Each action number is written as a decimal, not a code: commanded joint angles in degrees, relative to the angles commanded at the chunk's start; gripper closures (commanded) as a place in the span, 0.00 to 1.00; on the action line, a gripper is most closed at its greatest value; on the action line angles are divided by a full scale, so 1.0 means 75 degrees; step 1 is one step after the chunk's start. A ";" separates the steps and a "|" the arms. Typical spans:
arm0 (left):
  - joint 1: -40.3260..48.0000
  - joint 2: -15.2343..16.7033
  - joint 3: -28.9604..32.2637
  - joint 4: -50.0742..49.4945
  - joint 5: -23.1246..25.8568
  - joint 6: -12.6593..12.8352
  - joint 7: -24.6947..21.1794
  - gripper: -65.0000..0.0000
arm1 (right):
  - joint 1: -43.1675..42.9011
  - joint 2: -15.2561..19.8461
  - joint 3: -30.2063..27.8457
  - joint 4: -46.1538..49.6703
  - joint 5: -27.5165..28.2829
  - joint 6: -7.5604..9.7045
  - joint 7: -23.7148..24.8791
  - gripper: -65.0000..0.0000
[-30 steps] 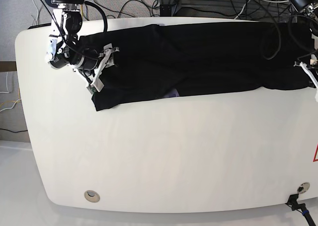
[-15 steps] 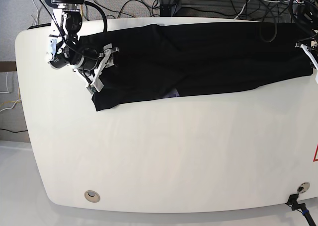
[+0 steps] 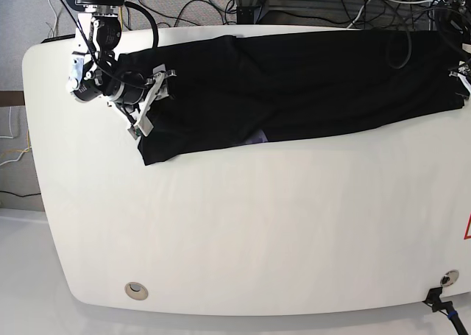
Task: Fold the T-shirt properly
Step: 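Lift the shirt ends with both grippers and fold inward, then lay the strip ends down and release both grippers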
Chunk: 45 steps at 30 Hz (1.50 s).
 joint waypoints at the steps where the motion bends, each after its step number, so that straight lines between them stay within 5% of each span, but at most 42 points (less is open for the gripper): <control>1: -0.0023 0.0000 0.0012 0.0012 -0.0035 0.0000 0.0000 0.29 | 0.0000 0.0000 0.0000 0.0094 0.0000 0.0023 0.0000 0.45; 10: 0.0000 0.0375 0.0023 0.0023 -0.0469 0.0000 -0.0012 0.29 | -0.0199 -0.0035 0.0867 0.1723 0.0094 0.0035 -0.0047 0.44; 16: -0.0047 0.0985 0.0445 0.0023 -0.0481 0.0000 -0.0047 0.29 | -0.0234 -0.0035 0.1758 0.1934 0.2157 0.0047 -0.0047 0.44; 18: 0.0023 0.1184 0.0821 0.0023 -0.0481 0.0000 -0.0270 0.29 | -0.0246 -0.0117 0.1700 0.1899 0.2813 0.0070 -0.0059 0.44; 22: 0.0199 0.1559 0.1160 0.0023 -0.0445 0.0000 -0.0516 0.29 | -0.0387 -0.0633 0.1301 0.1875 0.2942 0.0598 -0.0059 0.45; 25: 0.0211 0.1805 0.1219 0.0012 -0.0434 0.0000 -0.0527 0.30 | -0.0410 -0.0914 0.0785 0.1512 0.2872 0.0621 -0.0047 0.45; 27: 0.0223 0.1864 0.1242 0.0012 -0.0328 0.0000 -0.0645 0.41 | -0.0352 -0.1043 0.0469 0.1325 0.2379 0.0610 0.0000 0.46; 30: 0.0211 0.2028 0.1242 -0.0070 0.0059 0.0000 -0.0856 0.73 | -0.0305 -0.1242 0.0258 0.1289 0.1336 0.0633 0.0000 0.46; 33: 0.0188 0.2133 0.1242 -0.0234 0.0293 0.0000 -0.0856 1.00 | -0.0199 -0.1231 0.0000 0.1090 0.0738 0.0645 0.0211 0.61; 39: 0.0176 0.2098 0.1254 -0.1254 0.0293 0.0000 -0.1160 1.00 | -0.0176 -0.0867 -0.0012 -0.0105 0.0668 0.0645 0.0809 0.95; 45: -0.0094 0.1875 0.2227 -0.2274 0.0305 0.0000 -0.1911 1.00 | 0.0035 -0.0082 -0.0012 -0.1383 0.0656 0.0598 0.1395 1.00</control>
